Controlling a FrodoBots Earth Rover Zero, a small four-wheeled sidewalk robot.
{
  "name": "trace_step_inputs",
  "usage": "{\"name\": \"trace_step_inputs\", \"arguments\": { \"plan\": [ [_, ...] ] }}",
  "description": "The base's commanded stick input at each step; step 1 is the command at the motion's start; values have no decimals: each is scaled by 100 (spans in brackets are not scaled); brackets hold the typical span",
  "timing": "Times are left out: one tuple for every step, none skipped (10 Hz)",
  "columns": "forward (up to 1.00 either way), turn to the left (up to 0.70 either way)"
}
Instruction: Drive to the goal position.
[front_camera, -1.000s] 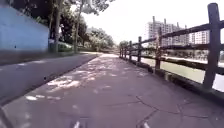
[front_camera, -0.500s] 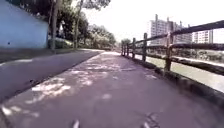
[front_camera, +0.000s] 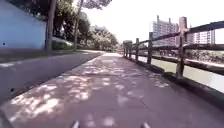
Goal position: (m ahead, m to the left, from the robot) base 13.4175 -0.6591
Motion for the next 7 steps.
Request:
{"name": "trace_step_inputs", "arguments": {
  "plan": [
    [53,0],
    [2,0],
    [0,0],
    [0,0],
    [0,0],
    [0,0],
    [0,0]
  ]
}}
